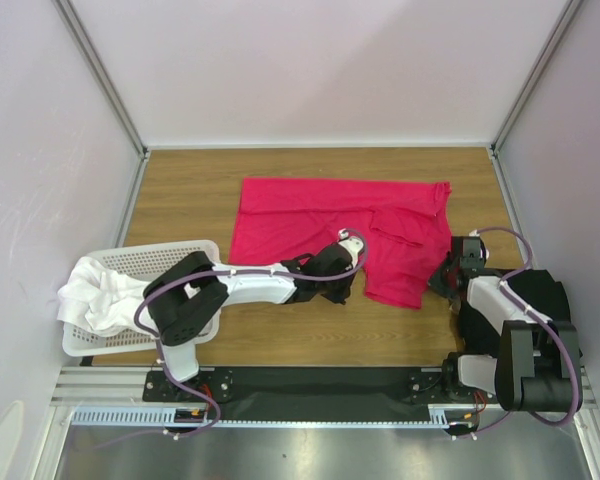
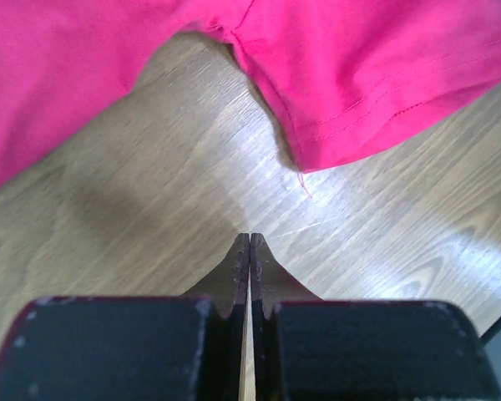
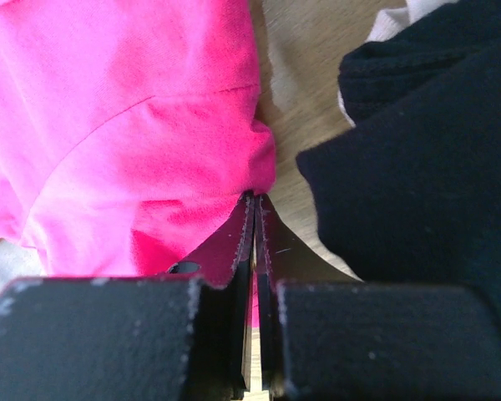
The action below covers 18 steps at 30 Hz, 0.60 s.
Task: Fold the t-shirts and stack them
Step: Fold the tshirt
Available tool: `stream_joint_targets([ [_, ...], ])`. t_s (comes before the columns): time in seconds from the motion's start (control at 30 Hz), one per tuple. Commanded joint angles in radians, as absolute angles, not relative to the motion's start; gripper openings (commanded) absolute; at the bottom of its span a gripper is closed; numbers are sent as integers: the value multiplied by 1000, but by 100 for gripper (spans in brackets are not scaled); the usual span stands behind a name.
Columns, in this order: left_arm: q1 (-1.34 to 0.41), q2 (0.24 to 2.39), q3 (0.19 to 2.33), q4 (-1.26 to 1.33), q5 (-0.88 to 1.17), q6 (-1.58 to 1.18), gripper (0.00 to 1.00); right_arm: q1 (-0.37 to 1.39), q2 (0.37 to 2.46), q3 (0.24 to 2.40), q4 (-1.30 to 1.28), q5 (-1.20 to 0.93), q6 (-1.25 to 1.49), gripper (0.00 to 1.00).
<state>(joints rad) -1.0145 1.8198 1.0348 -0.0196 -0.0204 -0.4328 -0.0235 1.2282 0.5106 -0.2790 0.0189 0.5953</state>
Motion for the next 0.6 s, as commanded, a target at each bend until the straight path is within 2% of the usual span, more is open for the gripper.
stream_joint_targets([
  [0.0,-1019,1761,1025,-31,-57,-368,0,-28,1193,500,-282,60,597,0],
  [0.03,-1020,1744,1020,-5,-46,-365,9,-28,1184,499,-282,57,597,0],
  [0.13,-1048,1726,1017,75,-41,-353,50,-28,1177,496,-281,52,592,0],
  [0.3,-1072,1799,1092,92,-63,-360,56,-28,1181,503,-282,43,588,0],
  [0.57,-1074,1910,1157,147,-75,-465,51,-28,1173,508,-287,32,580,0],
])
